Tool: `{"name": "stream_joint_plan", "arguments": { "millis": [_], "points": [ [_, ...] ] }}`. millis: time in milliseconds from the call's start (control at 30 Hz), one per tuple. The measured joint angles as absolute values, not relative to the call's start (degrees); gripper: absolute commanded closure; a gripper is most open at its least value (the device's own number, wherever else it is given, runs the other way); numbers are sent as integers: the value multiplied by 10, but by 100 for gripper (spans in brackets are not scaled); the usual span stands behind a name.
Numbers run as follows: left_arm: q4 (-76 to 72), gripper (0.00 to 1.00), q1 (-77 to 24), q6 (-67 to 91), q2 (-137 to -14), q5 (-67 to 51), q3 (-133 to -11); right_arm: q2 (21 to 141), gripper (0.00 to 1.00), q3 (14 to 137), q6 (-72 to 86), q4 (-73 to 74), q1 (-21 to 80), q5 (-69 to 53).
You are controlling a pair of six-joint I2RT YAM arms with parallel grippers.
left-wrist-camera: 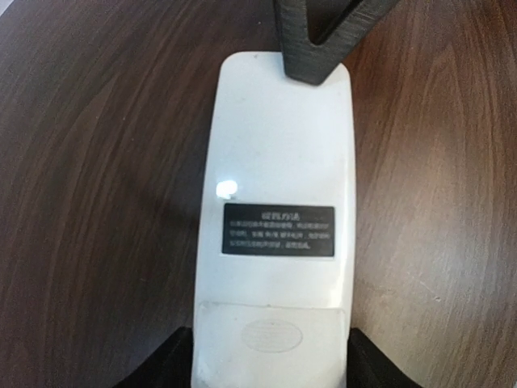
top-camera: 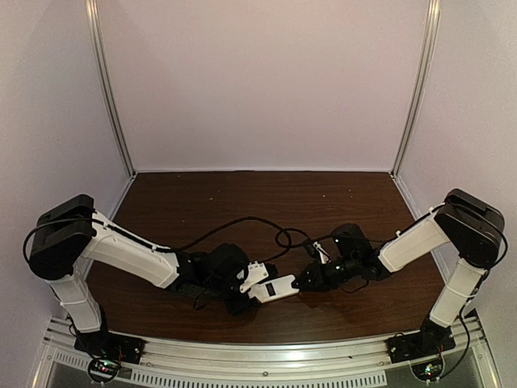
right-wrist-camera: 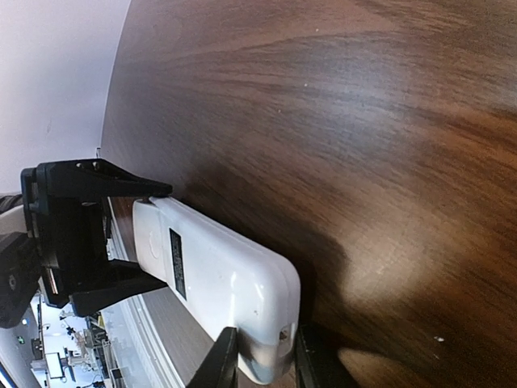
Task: Load the batteries into the remote control
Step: Load the battery cover onto the remote control.
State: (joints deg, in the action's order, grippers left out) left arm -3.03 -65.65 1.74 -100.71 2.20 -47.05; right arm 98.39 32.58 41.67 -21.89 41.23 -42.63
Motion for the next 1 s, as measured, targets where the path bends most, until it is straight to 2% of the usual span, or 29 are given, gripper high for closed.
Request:
{"name": "stream_joint_plan", "arguments": {
  "millis": [100,300,600,800,1000],
  "points": [
    [-32,26,-652,18,-1012,22,-470,986,74,328,415,-218,418,-429],
    [-33,3,-646,18,-1009,30,-470,986,70,328,408,-216,420,-436],
    [-24,3,-645,21,-934,3,-434,983,62,335,403,-203,420,-444],
    [-39,3,-645,64,-821,4,-387,981,63,335,406,-202,420,-448],
    [-50,4,-641,183,-716,76,-328,978,66,328,416,-203,420,-449]
  ]
}}
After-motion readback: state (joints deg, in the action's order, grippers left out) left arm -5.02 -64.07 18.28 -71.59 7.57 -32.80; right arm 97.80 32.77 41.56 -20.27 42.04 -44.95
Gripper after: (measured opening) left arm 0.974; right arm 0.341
